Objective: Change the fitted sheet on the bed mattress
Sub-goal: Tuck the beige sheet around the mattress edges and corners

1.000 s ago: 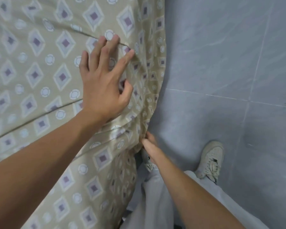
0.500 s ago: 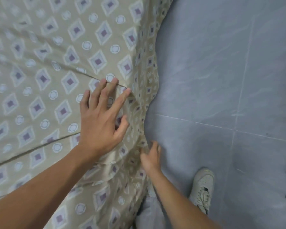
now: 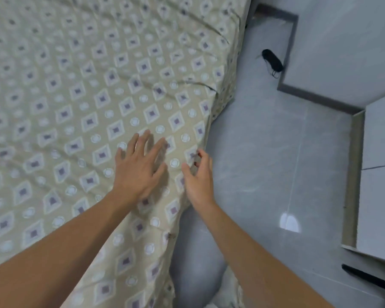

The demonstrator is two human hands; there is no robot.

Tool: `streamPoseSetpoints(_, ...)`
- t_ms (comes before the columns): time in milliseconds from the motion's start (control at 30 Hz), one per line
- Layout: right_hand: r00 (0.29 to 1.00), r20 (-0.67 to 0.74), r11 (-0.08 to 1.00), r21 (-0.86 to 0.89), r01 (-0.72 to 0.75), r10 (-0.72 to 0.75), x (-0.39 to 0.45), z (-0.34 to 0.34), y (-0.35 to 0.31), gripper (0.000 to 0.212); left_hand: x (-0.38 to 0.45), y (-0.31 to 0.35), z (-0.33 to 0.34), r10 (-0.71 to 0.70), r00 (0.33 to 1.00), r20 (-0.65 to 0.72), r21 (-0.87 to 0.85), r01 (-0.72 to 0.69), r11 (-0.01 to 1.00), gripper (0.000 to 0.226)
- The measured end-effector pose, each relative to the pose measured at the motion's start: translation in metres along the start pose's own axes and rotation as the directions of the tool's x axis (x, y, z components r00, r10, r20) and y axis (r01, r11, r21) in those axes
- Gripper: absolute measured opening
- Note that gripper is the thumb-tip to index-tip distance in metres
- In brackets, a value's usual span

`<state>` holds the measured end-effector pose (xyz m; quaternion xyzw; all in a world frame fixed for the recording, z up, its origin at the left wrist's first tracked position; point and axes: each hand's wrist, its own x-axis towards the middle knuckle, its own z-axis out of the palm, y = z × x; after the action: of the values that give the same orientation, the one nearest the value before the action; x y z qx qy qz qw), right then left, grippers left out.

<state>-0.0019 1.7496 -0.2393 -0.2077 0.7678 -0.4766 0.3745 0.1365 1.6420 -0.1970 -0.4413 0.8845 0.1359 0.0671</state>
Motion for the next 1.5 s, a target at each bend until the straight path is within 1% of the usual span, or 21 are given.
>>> streamPoseSetpoints(100,0.99,-0.009,0.983,-0.122,0.139,-0.141,0.066,-0.018,-0.035,0.063,0.066,0.004,-0.018,0.009,1.0,0.0,-0.005,-0.009,1.0,0.065)
streamPoseSetpoints(167,0.98,0.051,0.959,-0.199,0.2,-0.194,0.115,-0.028,-0.049,0.068,0.116,0.014,-0.026,0.014,1.0,0.024,-0.009,-0.014,1.0,0.065)
streamPoseSetpoints(233,0.965,0.12,0.922,-0.29,0.257,-0.231,0.165,-0.036,-0.059,0.076,0.164,0.028,-0.03,-0.018,0.998,0.058,0.008,0.017,1.0,0.068)
streamPoseSetpoints(300,0.956,0.185,0.876,-0.389,0.285,-0.229,0.208,-0.05,-0.067,0.087,0.206,0.041,-0.035,-0.082,0.994,0.073,0.058,0.078,0.995,0.073)
streamPoseSetpoints(367,0.946,0.28,0.825,-0.487,0.287,-0.164,0.241,-0.062,-0.084,0.097,0.234,0.043,-0.041,-0.124,0.984,0.125,0.043,0.119,0.992,0.077)
streamPoseSetpoints(400,0.942,0.305,0.798,-0.529,0.289,-0.139,0.254,-0.067,-0.092,0.092,0.244,0.042,-0.045,-0.124,0.98,0.157,0.006,0.124,0.992,0.078)
streamPoseSetpoints(433,0.937,0.321,0.776,-0.552,0.304,-0.138,0.267,-0.071,-0.1,0.079,0.253,0.04,-0.052,-0.112,0.973,0.202,-0.039,0.122,0.992,0.076)
streamPoseSetpoints(467,0.938,0.309,0.762,-0.566,0.314,-0.158,0.268,-0.076,-0.104,0.06,0.25,0.039,-0.052,-0.087,0.968,0.237,-0.057,0.103,0.993,0.071)
streamPoseSetpoints(500,0.937,0.283,0.737,-0.585,0.338,-0.204,0.296,-0.074,-0.12,0.043,0.272,0.033,-0.062,-0.086,0.968,0.235,-0.075,0.107,0.991,0.061)
streamPoseSetpoints(533,0.937,0.261,0.717,-0.605,0.347,-0.233,0.31,-0.076,-0.129,0.032,0.282,0.034,-0.068,-0.084,0.976,0.203,-0.099,0.106,0.989,0.052)
streamPoseSetpoints(600,0.925,0.243,0.677,-0.631,0.379,-0.292,0.34,-0.079,-0.147,0.028,0.305,0.039,-0.079,-0.06,0.994,0.087,-0.093,0.068,0.993,0.045)
streamPoseSetpoints(667,0.917,0.255,0.636,-0.661,0.398,-0.308,0.389,-0.077,-0.17,0.035,0.349,0.043,-0.091,-0.074,0.997,-0.015,-0.087,0.072,0.994,0.045)
streamPoseSetpoints(733,0.918,0.244,0.586,-0.711,0.388,-0.311,0.438,-0.082,-0.192,0.045,0.4,0.054,-0.104,-0.087,0.995,-0.043,-0.118,0.082,0.99,0.05)
streamPoseSetpoints(833,0.927,0.263,0.559,-0.741,0.372,-0.268,0.513,-0.092,-0.223,0.059,0.47,0.07,-0.124,-0.067,0.998,0.019,-0.123,0.069,0.99,0.064)
streamPoseSetpoints(933,0.919,0.329,0.504,-0.768,0.394,-0.218,0.589,-0.103,-0.246,0.067,0.538,0.084,-0.135,-0.031,0.999,0.036,-0.064,0.033,0.997,0.068)
streamPoseSetpoints(1067,0.885,0.349,0.422,-0.783,0.456,-0.309,0.687,-0.118,-0.273,0.058,0.634,0.103,-0.143,-0.036,0.999,0.033,-0.073,0.039,0.997,0.069)
streamPoseSetpoints(1133,0.856,0.363,0.402,-0.768,0.499,-0.368,0.743,-0.121,-0.29,0.054,0.691,0.112,-0.146,-0.078,0.996,0.053,-0.094,0.083,0.992,0.075)
streamPoseSetpoints(1233,0.828,0.381,0.367,-0.762,0.533,-0.412,0.826,-0.123,-0.32,0.061,0.776,0.124,-0.148,-0.178,0.984,0.012,-0.07,0.178,0.981,0.082)
streamPoseSetpoints(1333,0.797,0.447,0.34,-0.735,0.586,-0.407,0.901,-0.129,-0.348,0.069,0.843,0.14,-0.153,-0.268,0.958,-0.101,-0.108,0.257,0.96,0.08)
streamPoseSetpoints(1433,0.753,0.523,0.271,-0.717,0.642,-0.4,0.969,-0.141,-0.368,0.072,0.903,0.148,-0.159,-0.336,0.938,-0.092,-0.118,0.324,0.939,0.08)
streamPoseSetpoints(1500,0.736,0.554,0.225,-0.718,0.659,-0.389,0.996,-0.152,-0.374,0.071,0.931,0.145,-0.166,-0.329,0.94,-0.092,-0.096,0.321,0.942,0.08)
